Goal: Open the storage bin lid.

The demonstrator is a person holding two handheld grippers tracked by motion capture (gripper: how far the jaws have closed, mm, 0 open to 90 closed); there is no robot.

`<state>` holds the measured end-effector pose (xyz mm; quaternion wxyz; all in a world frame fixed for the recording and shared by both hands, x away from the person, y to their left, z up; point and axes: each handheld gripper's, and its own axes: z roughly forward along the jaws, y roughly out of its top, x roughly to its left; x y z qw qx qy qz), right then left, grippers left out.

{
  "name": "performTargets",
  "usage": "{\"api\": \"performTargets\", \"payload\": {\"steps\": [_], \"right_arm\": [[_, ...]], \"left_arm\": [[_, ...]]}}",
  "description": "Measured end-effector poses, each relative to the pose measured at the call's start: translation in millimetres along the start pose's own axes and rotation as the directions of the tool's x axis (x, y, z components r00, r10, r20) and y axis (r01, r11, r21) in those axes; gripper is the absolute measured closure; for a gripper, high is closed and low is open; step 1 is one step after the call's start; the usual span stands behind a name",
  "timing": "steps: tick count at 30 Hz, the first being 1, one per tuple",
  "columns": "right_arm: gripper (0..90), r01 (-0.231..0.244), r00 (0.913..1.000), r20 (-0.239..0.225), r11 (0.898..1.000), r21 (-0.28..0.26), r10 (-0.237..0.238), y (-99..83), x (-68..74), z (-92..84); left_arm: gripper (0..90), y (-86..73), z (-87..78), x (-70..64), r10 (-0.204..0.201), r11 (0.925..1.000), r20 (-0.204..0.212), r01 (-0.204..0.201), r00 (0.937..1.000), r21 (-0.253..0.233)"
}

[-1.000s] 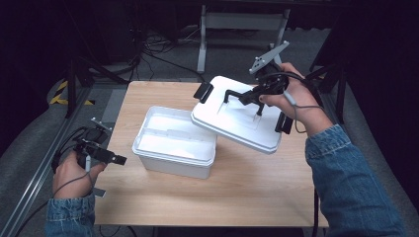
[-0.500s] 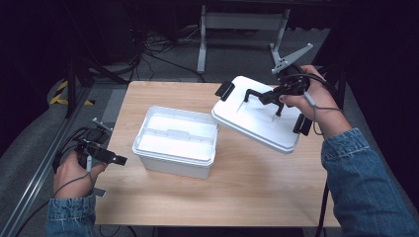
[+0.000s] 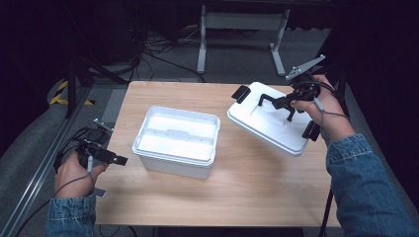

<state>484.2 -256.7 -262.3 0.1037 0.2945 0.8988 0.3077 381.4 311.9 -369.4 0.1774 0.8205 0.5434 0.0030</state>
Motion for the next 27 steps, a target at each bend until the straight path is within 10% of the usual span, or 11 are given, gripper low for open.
{"api": "performTargets", "payload": {"steps": [27], "right_arm": [[84.3, -0.101, 0.9947, -0.018, 0.995, 0.024, 0.101, -70.9, -24.4, 76.1]], "left_arm": [[19.2, -0.6, 0.8, 0.9, -0.01, 0.9999, 0.003, 0.01, 0.9999, -0.004]]}}
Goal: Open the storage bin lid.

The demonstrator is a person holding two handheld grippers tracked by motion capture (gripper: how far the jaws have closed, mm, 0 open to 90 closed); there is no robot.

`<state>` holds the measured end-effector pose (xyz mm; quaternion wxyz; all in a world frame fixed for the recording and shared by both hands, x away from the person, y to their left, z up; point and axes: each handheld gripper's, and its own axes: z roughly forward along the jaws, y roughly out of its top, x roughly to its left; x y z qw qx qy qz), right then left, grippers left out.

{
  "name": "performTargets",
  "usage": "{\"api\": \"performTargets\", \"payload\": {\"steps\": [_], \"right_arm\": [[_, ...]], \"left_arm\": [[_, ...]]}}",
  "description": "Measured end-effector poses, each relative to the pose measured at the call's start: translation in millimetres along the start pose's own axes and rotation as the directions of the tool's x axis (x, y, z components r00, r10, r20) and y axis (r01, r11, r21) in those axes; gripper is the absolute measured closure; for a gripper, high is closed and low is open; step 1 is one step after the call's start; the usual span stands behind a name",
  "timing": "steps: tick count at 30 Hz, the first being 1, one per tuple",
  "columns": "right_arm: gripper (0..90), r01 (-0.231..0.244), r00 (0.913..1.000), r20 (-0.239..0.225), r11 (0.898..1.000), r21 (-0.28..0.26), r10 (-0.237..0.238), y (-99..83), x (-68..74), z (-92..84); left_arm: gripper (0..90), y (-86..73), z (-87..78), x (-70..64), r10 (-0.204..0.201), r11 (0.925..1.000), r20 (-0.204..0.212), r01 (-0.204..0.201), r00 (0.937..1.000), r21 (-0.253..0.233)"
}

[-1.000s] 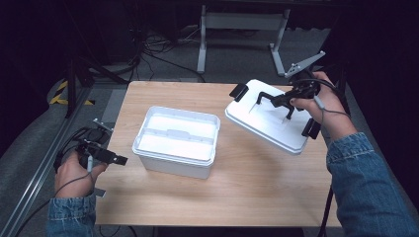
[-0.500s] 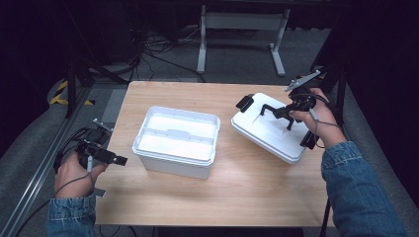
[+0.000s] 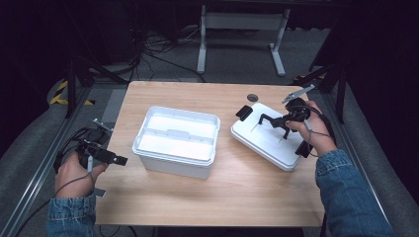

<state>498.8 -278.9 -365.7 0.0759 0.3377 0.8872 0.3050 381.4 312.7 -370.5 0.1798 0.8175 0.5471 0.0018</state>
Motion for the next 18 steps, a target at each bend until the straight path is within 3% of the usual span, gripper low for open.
{"api": "performTargets", "payload": {"steps": [18], "right_arm": [[84.3, -0.027, 0.9996, -0.001, 1.0, -0.006, 0.027, -19.4, -6.5, 29.5]], "left_arm": [[19.2, -0.5, 0.8, 0.7, 0.001, 1.0, 0.001, -0.001, 1.0, 0.006]]}}
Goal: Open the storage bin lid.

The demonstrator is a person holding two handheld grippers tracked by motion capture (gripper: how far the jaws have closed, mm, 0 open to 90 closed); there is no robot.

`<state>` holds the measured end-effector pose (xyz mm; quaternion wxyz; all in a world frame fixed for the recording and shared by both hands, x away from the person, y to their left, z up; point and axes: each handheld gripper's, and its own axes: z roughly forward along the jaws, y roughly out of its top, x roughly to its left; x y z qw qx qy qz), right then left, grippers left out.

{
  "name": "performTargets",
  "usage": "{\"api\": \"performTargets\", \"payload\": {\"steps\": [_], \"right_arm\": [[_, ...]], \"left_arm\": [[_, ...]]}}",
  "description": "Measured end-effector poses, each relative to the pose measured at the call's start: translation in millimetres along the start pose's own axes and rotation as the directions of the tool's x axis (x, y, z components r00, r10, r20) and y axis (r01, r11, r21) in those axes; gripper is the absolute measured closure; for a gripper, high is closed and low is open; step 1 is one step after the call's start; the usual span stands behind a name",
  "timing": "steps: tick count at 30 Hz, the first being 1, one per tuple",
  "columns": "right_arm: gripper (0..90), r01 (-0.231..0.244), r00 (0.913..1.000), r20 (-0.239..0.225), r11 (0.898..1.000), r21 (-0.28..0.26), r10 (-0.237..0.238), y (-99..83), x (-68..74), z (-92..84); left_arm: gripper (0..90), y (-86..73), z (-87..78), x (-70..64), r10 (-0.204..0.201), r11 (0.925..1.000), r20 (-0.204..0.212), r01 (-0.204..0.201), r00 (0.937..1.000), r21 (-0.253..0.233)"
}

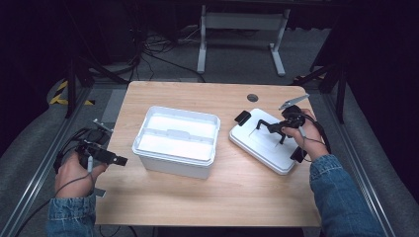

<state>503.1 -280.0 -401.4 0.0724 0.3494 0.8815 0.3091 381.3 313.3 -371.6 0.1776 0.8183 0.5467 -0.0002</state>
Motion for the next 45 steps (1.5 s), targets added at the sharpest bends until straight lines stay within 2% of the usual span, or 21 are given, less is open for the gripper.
{"api": "performTargets", "payload": {"steps": [15, 20, 22, 24, 25, 26, 29, 34, 37, 42, 45], "right_arm": [[84.1, -0.024, 0.9997, -0.008, 1.0, 0.001, 0.024, -12.0, -3.3, 11.9], [82.5, -0.054, 0.9985, -0.011, 0.998, -0.014, 0.053, -14.8, -5.8, 11.5], [78.3, -0.069, 0.9974, 0.018, 0.997, -0.016, 0.069, -15.4, -8.2, 10.4], [70.1, -0.081, 0.9942, 0.068, 0.996, -0.027, 0.083, -16.1, -10.4, 9.1], [66.1, -0.089, 0.9926, 0.079, 0.995, -0.032, 0.092, -16.2, -10.7, 8.3], [66.1, -0.089, 0.9926, 0.079, 0.995, -0.032, 0.092, -16.2, -10.7, 8.3], [57.3, -0.075, 0.9916, 0.099, 0.994, -0.081, 0.083, -15.8, -10.6, 2.3], [54.4, -0.061, 0.9908, 0.113, 0.992, -0.114, 0.074, -12.5, -5.3, -7.6], [53.5, -0.037, 0.9884, 0.141, 0.99, -0.134, 0.056, -9.6, 0.1, -14.9], [53.2, -0.022, 0.991, 0.127, 0.987, -0.159, 0.042, -5.3, 8.7, -23.3], [53.2, -0.001, 0.9941, 0.106, 0.986, -0.168, 0.019, -1.8, 18.5, -30.5]], "left_arm": [[19.2, 4.6, 1.8, -0.5, 0.009, 1.0, 0.003, -0.009, 1.0, 0.003], [19.2, 7.6, 3.7, -1.4, 0.013, 0.9999, 0.006, -0.013, 0.9999, 0.006], [19.2, 7.1, 3.8, -0.1, 0.015, 0.9998, 0.004, -0.015, 0.9999, 0.012], [19.2, 6.5, 3.5, 0.4, 0.008, 0.9999, 0.008, -0.008, 0.9999, 0.008], [19.2, 6.4, 3.2, 0.7, 0.009, 0.9999, 0.008, -0.009, 0.9999, 0.008], [19.2, 6.4, 3.2, 0.7, 0.009, 0.9999, 0.008, -0.009, 0.9999, 0.008], [19.2, 7.0, 3.5, 0.3, 0.005, 1.0, 0.011, -0.005, 0.9999, 0.005], [19.3, 8.9, 4.9, -1.3, 0.015, 0.9998, 0.011, -0.015, 0.9998, 0.011], [19.3, 7.9, 5.4, -2.2, 0.011, 0.9999, 0.009, -0.011, 0.9999, 0.013], [19.2, 2.6, 3.5, -1.8, 0.006, 0.9999, 0.006, -0.006, 1.0, 0.011], [19.3, -2.2, 1.0, -1.2, 0.008, 0.9999, 0.002, -0.008, 1.0, 0.009]]}}
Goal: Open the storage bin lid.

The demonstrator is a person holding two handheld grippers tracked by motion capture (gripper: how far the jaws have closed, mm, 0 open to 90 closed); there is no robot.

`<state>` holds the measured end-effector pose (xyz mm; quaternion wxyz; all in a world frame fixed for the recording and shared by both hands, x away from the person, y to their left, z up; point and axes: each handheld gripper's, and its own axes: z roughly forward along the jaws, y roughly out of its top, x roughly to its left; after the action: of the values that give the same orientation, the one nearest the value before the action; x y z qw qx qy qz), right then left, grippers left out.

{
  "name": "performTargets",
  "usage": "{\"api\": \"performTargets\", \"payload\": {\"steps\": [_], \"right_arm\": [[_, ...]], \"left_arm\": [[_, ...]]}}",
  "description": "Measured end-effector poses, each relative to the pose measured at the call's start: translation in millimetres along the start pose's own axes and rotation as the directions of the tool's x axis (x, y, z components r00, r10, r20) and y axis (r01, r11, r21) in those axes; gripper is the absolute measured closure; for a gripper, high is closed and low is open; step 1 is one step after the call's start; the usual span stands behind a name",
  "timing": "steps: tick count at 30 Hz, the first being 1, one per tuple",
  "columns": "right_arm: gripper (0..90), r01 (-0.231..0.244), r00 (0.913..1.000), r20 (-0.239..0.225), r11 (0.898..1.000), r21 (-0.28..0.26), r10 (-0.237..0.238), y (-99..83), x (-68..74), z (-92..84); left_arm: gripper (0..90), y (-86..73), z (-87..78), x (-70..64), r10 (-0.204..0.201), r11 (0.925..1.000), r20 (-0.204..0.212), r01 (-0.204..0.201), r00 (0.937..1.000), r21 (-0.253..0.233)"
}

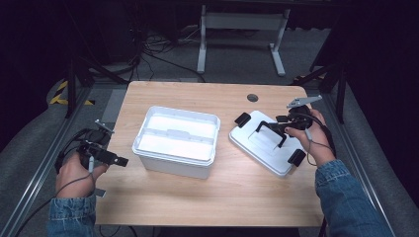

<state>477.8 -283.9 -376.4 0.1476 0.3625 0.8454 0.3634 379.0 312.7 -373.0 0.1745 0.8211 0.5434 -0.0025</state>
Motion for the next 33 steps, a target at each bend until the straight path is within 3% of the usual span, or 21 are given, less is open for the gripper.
{"api": "performTargets", "payload": {"steps": [14, 21, 26, 33], "right_arm": [[52.7, 0.046, 0.9953, -0.084, 0.999, -0.022, -0.048, 7.5, 40.4, -23.3], [51.9, 0.086, 0.9866, -0.136, 0.996, -0.031, -0.09, 6.3, 68.7, -30.2], [51.3, 0.091, 0.9819, -0.164, 0.995, -0.036, -0.096, 3.4, 81.2, -31.5], [51.1, 0.09, 0.9803, -0.174, 0.996, -0.024, -0.093, -6.8, 98.0, -27.1]], "left_arm": [[19.3, -11.4, -2.4, -4.4, 0.005, 1.0, 0.003, -0.005, 1.0, -0.003], [19.2, -10.2, -3.8, -4.1, 0.003, 0.9999, 0.007, -0.003, 1.0, -0.011], [19.2, -9.4, -4.3, -3.0, 0.005, 0.9999, 0.003, -0.005, 1.0, -0.011], [20.0, -10.5, -6.5, 0.7, -0.032, 0.999, 0.007, 0.032, 0.9995, -0.031]]}}
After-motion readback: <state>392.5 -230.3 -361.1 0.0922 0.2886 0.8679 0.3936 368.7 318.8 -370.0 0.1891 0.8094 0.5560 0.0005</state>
